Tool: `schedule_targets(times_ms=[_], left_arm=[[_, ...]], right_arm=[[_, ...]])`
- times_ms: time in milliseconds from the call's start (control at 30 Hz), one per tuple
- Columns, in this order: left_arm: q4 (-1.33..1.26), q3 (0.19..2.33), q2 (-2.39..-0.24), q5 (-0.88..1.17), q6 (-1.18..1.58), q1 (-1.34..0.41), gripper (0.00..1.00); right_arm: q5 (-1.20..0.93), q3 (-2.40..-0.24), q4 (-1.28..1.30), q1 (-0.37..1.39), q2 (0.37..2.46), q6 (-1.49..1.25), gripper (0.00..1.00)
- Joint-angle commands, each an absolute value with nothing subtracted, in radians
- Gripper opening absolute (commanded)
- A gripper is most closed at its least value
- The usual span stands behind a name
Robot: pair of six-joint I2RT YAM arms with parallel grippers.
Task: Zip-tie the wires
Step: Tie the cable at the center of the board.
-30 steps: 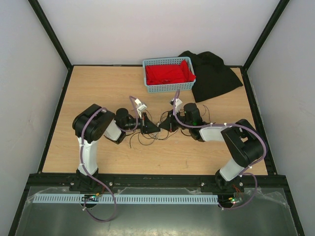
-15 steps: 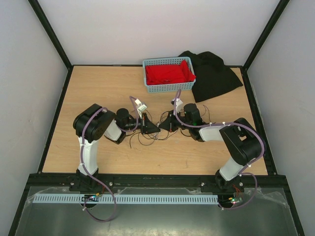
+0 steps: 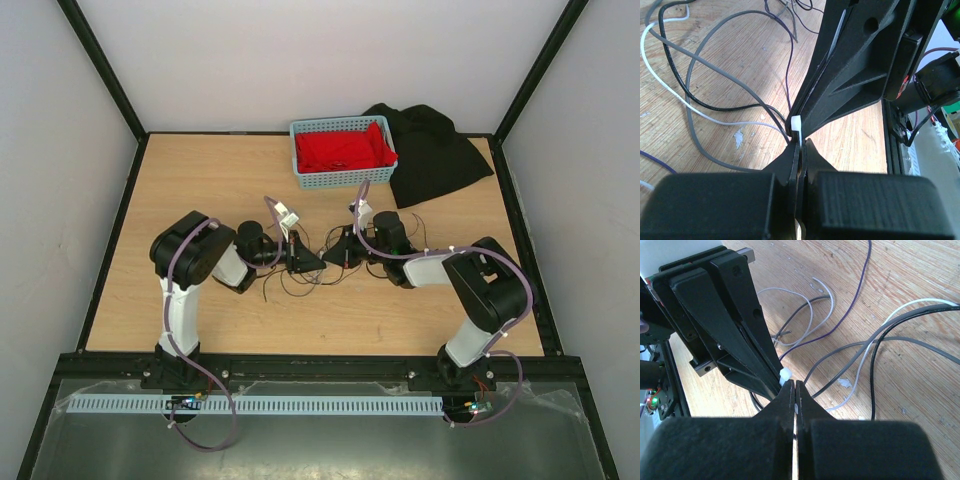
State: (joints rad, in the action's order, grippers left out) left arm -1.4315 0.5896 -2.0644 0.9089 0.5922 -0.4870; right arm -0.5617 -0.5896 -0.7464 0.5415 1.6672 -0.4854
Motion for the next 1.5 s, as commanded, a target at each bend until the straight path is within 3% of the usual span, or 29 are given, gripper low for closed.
schedule_targets(times_ms=[0,200,733,1233,1467], left_arm=[[-1.480,0.620,-2.075,0.905,0.596,-0.500,0.00],[-1.480,0.606,-2.058,0.881,0.577,-0.500,0.00],[-1.480,0.598,-2.061,0.864,0.571,-0.494,0.00],[-1.480,0.592,-2.070,0.859,0.574,-0.487,0.00],[-1.480,0.588,-2.063,0.867,0.574,-0.485,0.00]], right_arm=[[-0.600,-0.578,-0.785,0.548,1.677,-0.514,0.00],[-0.596,-0.582,-0.766,0.548,1.667,-0.504,0.00],[-0.538,-0.567,-0.715,0.545,1.586,-0.454,0.44],[-0.495,-0.537,-0.684,0.526,1.514,-0.416,0.58],[-0.515,-0.418,-0.881,0.488,1.411,-0.390,0.65]])
